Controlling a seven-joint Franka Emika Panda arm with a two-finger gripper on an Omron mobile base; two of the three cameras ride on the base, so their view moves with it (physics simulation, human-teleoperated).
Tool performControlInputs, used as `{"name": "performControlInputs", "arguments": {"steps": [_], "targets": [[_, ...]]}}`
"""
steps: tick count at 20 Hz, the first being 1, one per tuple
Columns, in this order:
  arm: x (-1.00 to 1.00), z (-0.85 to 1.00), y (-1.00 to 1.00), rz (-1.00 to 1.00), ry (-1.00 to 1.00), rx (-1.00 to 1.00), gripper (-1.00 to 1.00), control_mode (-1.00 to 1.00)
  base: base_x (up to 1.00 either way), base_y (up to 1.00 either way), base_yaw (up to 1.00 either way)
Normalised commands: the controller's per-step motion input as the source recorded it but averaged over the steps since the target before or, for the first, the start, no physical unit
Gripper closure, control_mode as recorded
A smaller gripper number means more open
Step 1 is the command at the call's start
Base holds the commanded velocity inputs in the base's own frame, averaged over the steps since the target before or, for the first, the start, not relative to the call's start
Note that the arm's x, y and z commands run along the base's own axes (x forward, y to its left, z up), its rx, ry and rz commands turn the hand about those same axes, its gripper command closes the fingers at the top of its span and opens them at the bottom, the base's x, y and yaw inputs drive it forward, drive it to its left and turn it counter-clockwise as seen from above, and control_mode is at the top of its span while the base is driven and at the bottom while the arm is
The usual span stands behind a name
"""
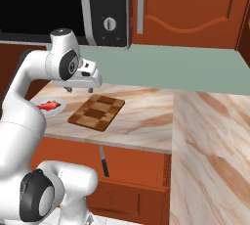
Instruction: Pick up the knife from the drawer and place it on the cutting board. Then place the meat from the plate to the cutting board.
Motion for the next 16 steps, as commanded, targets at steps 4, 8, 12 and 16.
{"name": "performControlInputs", "arguments": {"steps": [4, 8, 12, 16], "targets": [[0.0, 0.0, 0.0, 0.0, 0.0, 0.0, -1.0, -1.0, 0.0, 0.0, 0.0], [0.0, 0.0, 0.0, 0.0, 0.0, 0.0, -1.0, -1.0, 0.0, 0.0, 0.0], [0.0, 0.0, 0.0, 0.0, 0.0, 0.0, -1.0, -1.0, 0.0, 0.0, 0.0], [-0.09, 0.0, 0.0, 0.0, 0.01, 0.0, -1.0, 1.0, -0.23, 0.0, 0.0]]}}
